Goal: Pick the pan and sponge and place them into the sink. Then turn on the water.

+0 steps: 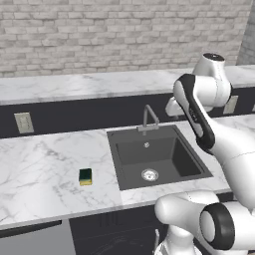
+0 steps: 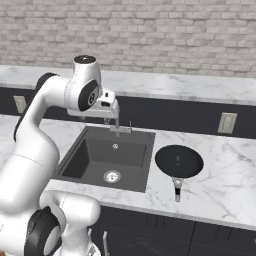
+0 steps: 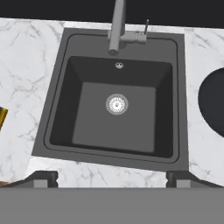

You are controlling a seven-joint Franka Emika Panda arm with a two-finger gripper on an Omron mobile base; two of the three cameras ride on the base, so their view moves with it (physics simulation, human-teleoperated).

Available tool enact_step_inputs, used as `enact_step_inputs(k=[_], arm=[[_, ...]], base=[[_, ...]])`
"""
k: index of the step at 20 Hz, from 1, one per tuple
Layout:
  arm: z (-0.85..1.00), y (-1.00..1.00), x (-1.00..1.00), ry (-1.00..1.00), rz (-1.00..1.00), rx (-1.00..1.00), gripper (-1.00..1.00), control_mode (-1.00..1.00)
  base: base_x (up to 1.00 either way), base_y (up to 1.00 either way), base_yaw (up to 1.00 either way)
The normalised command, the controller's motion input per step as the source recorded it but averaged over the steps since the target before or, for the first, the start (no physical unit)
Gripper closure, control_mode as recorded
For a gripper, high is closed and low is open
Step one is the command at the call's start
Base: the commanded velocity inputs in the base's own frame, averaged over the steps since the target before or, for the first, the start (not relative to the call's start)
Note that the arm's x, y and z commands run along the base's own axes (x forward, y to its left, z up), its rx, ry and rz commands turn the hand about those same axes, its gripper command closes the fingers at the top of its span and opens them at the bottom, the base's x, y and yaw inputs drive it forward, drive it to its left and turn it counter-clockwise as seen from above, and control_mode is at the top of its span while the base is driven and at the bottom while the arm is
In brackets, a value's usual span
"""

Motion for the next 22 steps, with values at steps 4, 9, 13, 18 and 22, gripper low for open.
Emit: enact_step_inputs(k=[4,9,13,18,22], arm=[[-0.12,-0.35,0.0,0.0,0.07,0.0,-1.0,-1.0],[-0.17,-0.3,-0.01,0.0,0.08,0.0,-1.0,-1.0],[-0.21,-0.26,-0.05,0.0,0.07,0.0,-1.0,-1.0],[-0.2,-0.24,-0.06,0.0,0.07,0.0,-1.0,-1.0],[-0.21,-0.23,-0.04,0.0,0.07,0.0,-1.0,-1.0]], base=[[0.0,0.0,0.0],[0.0,0.0,0.0],[0.0,0.0,0.0],[0.0,0.0,0.0],[0.0,0.0,0.0]])
